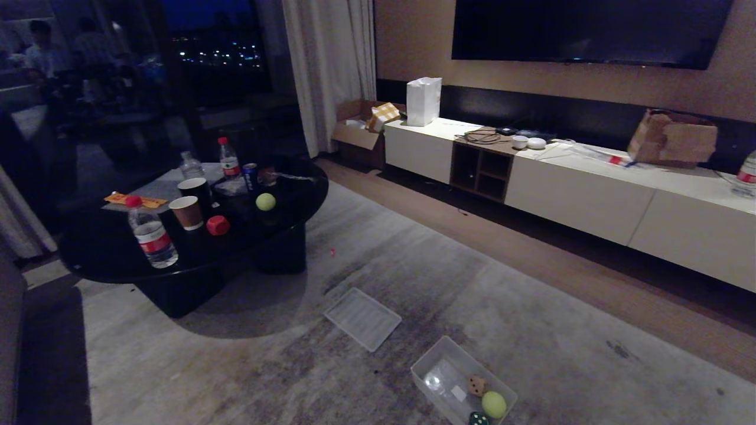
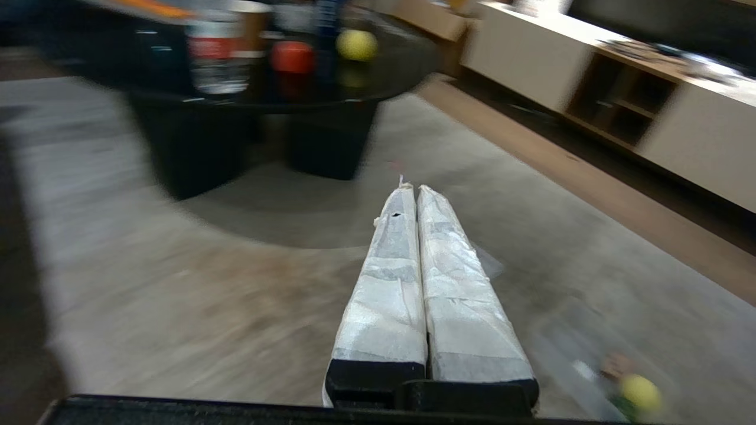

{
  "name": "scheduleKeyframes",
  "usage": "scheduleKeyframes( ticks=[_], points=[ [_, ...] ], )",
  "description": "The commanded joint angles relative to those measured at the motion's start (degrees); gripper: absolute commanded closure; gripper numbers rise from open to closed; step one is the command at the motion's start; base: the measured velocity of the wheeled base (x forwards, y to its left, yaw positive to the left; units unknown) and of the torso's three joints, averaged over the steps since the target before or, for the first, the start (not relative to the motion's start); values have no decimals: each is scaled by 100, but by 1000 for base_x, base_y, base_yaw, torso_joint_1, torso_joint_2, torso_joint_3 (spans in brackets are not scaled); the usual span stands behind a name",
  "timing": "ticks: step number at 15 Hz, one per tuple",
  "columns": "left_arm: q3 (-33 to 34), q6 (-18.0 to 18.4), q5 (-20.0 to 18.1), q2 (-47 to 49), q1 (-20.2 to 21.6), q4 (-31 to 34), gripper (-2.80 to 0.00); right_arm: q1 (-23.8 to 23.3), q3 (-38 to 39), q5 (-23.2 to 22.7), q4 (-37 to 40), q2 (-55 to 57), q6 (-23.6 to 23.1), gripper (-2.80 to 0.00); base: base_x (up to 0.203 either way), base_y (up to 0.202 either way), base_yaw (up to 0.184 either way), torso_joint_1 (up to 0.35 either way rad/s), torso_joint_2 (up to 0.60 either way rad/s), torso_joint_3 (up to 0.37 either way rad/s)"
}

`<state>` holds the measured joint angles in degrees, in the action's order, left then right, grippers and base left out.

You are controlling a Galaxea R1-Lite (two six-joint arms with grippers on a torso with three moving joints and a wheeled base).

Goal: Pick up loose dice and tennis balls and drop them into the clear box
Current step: Put the toys in the box

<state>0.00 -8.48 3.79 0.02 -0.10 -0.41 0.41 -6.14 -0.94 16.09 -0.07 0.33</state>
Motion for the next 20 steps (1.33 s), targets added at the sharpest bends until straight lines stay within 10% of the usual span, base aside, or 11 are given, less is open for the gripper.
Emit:
scheduleKeyframes(
  ticks=[1,20],
  points=[
    [0,-4,0,4,1,-2,0,2,-1,-3,8,7,2,0,0,11,-168,4,-2,-1],
    [0,-13,8,1,1,-2,0,2,-1,-3,8,7,-7,0,0,2,-36,0,1,1]
  ],
)
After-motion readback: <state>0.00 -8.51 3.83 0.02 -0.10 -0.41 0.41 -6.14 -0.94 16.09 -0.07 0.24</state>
